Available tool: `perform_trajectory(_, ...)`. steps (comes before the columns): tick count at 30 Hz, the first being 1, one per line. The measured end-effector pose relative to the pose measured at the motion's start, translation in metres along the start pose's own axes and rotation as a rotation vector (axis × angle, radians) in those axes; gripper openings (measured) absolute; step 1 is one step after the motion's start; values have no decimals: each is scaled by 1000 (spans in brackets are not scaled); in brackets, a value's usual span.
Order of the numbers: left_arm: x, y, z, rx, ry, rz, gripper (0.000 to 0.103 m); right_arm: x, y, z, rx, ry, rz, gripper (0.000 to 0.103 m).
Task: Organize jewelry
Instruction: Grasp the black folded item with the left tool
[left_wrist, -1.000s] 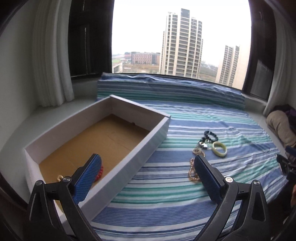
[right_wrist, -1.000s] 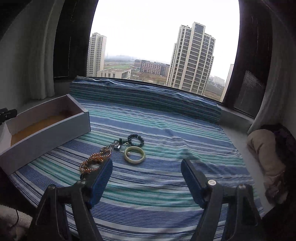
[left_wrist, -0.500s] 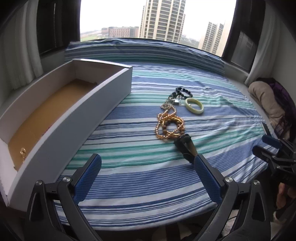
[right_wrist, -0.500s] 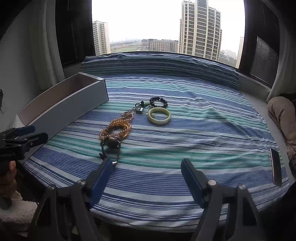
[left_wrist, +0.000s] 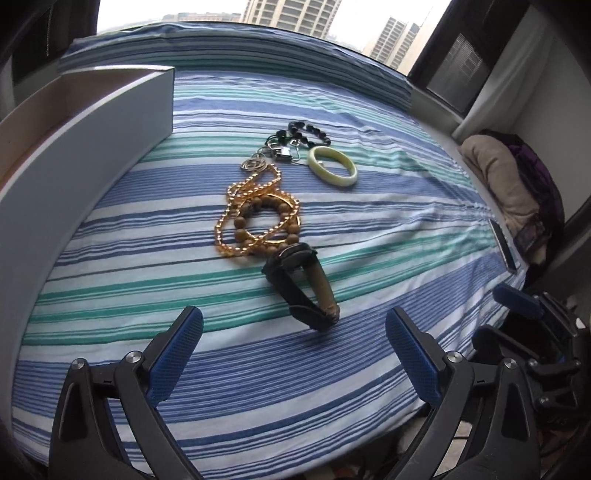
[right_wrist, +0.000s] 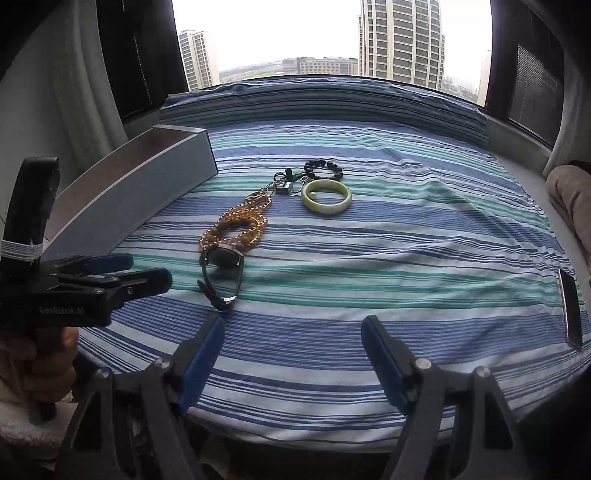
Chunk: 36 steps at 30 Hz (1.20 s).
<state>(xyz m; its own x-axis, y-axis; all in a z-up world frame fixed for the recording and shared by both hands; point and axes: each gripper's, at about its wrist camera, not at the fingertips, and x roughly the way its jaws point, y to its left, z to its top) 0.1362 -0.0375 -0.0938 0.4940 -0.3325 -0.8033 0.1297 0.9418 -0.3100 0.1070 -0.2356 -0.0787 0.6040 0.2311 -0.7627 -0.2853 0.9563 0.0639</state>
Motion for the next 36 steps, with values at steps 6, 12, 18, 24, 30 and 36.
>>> perform_trajectory(6,47,0,7,-32,52,47,77,-2,-10,-2,21,-2,-8,78)
perform_trajectory(12,54,-6,2,12,54,86,32,2,-25,-3,58,3,-24,78)
perform_trajectory(18,43,15,2,-42,68,35,12,6,-29,2,75,5,-8,78)
perform_trajectory(24,6,40,-10,-75,37,55,12,22,-30,15,83,36,37,78)
perform_trajectory(30,-15,70,-24,-144,9,89,12,67,-19,41,77,111,173,78)
perform_trajectory(36,-24,88,-27,-201,-11,99,12,117,-13,86,209,174,409,52)
